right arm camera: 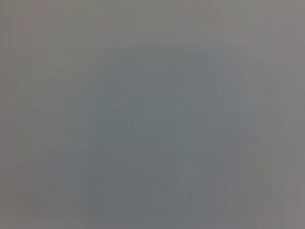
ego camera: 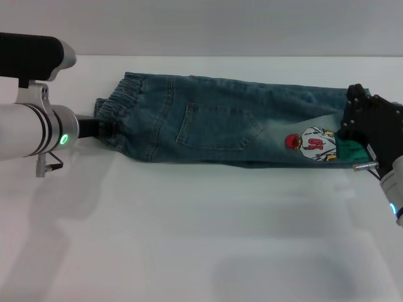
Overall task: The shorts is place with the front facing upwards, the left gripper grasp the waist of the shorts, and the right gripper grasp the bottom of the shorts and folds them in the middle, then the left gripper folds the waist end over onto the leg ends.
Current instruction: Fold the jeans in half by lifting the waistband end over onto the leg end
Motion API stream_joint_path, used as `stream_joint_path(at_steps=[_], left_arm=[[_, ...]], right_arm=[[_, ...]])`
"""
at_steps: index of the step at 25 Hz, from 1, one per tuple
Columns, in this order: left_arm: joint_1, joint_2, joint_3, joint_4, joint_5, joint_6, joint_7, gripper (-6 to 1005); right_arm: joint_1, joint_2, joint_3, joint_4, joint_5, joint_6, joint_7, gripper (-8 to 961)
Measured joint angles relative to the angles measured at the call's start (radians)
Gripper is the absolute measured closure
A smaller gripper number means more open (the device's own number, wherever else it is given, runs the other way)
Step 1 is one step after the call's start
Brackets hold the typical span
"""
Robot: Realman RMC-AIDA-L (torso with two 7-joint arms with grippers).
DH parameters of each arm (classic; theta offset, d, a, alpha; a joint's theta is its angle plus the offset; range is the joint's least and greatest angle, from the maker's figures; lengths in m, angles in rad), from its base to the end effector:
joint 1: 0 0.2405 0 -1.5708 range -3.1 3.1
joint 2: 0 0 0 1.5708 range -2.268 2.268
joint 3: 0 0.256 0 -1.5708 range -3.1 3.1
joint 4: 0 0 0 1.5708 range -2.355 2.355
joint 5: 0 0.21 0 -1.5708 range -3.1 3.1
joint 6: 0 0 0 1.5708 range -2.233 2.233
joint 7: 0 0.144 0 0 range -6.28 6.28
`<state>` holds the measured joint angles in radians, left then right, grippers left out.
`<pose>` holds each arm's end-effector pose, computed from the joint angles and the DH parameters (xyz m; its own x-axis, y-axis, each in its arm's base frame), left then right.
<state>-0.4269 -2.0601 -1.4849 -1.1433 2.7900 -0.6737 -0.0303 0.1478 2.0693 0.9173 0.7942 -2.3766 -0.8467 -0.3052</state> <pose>-0.2466 0.3922 -0.0255 0.5942 0.7069 0.3836 0.7011 -0.2215 -0.6778 0.2713 0.3050 -0.0510 0.7653 0.0138 -0.6435 -0.6309 -0.1819 -0.7543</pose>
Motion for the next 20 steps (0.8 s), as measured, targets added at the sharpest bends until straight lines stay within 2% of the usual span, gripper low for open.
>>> stream_joint_path(at_steps=[6, 8, 12, 17, 20], left_arm=[[0.008, 0.000, 0.000, -0.017, -0.001, 0.001, -0.005, 728], [0.008, 0.000, 0.000, -0.017, -0.001, 0.001, -0.005, 750], [0.056, 0.000, 0.007, -0.115, -0.002, 0.000, -0.007, 788], [0.078, 0.000, 0.009, -0.168, -0.002, -0.002, -0.008, 815], [0.105, 0.000, 0.010, -0.234, -0.002, -0.010, -0.006, 875]], right_arm=[[-0.001, 0.000, 0.000, 0.002, 0.000, 0.000, 0.000, 954], [-0.001, 0.000, 0.000, 0.002, 0.001, 0.000, 0.000, 954], [-0.001, 0.000, 0.000, 0.000, 0.002, 0.000, 0.000, 955], [0.003, 0.000, 0.000, -0.007, 0.006, 0.010, 0.000, 955], [0.008, 0.000, 0.001, -0.008, 0.006, 0.022, 0.000, 955]])
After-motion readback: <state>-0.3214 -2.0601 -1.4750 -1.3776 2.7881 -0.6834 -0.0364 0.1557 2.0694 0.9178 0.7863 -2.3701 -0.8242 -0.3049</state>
